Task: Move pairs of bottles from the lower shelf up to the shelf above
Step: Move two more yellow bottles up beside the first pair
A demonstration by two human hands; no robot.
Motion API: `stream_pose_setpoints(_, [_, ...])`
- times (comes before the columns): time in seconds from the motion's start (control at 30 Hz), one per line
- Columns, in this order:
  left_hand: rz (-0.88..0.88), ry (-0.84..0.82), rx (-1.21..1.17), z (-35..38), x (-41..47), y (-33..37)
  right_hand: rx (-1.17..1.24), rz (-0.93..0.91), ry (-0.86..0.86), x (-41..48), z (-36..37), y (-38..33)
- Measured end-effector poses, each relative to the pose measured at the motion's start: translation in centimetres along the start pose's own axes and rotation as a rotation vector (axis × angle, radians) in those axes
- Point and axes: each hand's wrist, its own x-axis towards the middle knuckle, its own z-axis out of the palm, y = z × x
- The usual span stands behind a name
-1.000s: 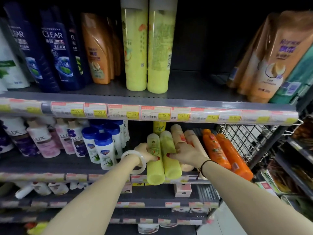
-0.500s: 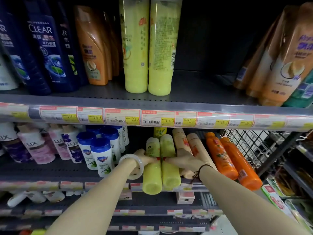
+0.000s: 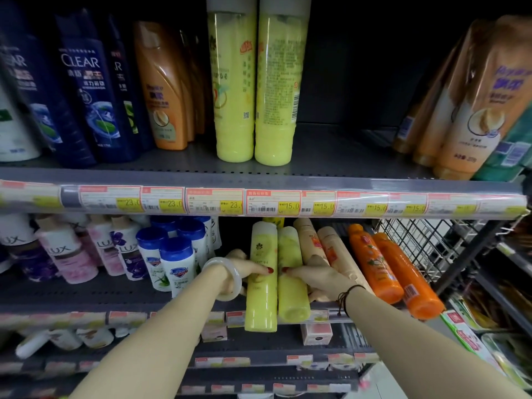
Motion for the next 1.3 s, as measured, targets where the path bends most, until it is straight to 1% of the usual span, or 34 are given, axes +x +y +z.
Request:
stream_pose_setpoints(0.13, [0.046, -0.007, 0.03, 0.0, -1.6, 0.6, 0.082, -0.012, -0.067, -0.9, -0.5, 0.1])
stream_pose_setpoints(0.2, [0.058, -0.002, 0.041, 0.0, -2.4, 0.4, 0.084, -0.014, -0.1, -1.7, -0.6, 0.2])
stream_pose_setpoints(0.3, [0.085, 0.012, 0.067, 0.3, -3.7, 0.0, 0.056, -0.034, -0.105, -3.5, -0.7, 0.5])
stream_pose_setpoints(0.43, [0.115, -0.006, 0.088, 0.7, -5.4, -0.9, 0.075, -0.047, -0.136, -5.3, -0.3, 2.1])
stream_pose_setpoints(0.57, [0.162, -0.012, 0.105, 0.7, -7.2, -1.7, 0.076, -0.127, -0.151, -7.4, 0.0, 3.2])
stream_pose_setpoints(0.77, [0.297, -0.01, 0.145, 0.6, -9.9, -2.3, 0.143, -0.278, -0.129, -9.5, 0.5, 4.0])
stream_pose_setpoints(0.87, [0.352, 0.016, 0.193, 0.2, -11.3, -2.1, 0.132, -0.329, -0.122, -10.6, 0.5, 3.6])
stream_pose_setpoints(0.97, [0.415, 0.029, 0.236, -0.2, -12.6, -1.7, 0.018, -0.416, -0.097, -13.0, 0.4, 2.7])
stream_pose_setpoints(1.07, [0.474, 0.028, 0.245, -0.8, -14.2, -0.9, 0.004, -0.485, -0.061, -14.9, 0.3, 1.7])
stream_pose_setpoints(1.2, [0.555, 0.017, 0.272, -1.9, -17.1, 0.7, 0.015, -0.488, -0.084, -17.0, 0.1, -0.1])
stream_pose_setpoints(1.3, [0.618, -0.002, 0.281, -2.9, -19.4, 2.6, 0.021, -0.531, -0.133, -18.6, -0.7, -2.4])
